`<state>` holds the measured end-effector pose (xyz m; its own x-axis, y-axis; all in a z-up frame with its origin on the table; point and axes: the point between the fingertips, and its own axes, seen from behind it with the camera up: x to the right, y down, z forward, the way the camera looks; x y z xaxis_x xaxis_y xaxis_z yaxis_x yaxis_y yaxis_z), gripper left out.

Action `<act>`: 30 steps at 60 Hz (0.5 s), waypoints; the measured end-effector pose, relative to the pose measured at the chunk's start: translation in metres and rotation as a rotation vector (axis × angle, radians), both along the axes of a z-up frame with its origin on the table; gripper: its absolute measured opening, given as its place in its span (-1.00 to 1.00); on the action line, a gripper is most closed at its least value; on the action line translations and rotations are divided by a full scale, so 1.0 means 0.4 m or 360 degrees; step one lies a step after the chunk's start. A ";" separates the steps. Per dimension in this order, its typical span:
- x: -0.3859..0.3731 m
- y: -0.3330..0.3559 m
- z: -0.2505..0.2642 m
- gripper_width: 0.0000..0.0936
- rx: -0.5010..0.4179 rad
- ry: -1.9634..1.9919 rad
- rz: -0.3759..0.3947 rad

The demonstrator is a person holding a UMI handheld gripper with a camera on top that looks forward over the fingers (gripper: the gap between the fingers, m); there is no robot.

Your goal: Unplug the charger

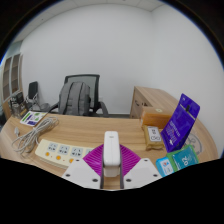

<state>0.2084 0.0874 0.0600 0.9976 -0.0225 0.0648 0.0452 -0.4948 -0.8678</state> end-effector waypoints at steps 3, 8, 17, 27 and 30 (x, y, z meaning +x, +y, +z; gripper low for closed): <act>-0.004 0.002 0.001 -0.61 0.0001 0.0012 0.0015; -0.003 0.008 0.011 -0.69 -0.0016 0.0028 0.0033; 0.003 0.028 0.172 -0.69 0.0224 0.0006 0.0039; -0.029 0.055 0.538 -0.69 0.0606 0.0131 0.0134; -0.022 0.042 0.571 -0.69 0.0619 0.0181 0.0139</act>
<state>0.1997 0.1043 0.2886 0.9972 0.0617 -0.0423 -0.0342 -0.1272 -0.9913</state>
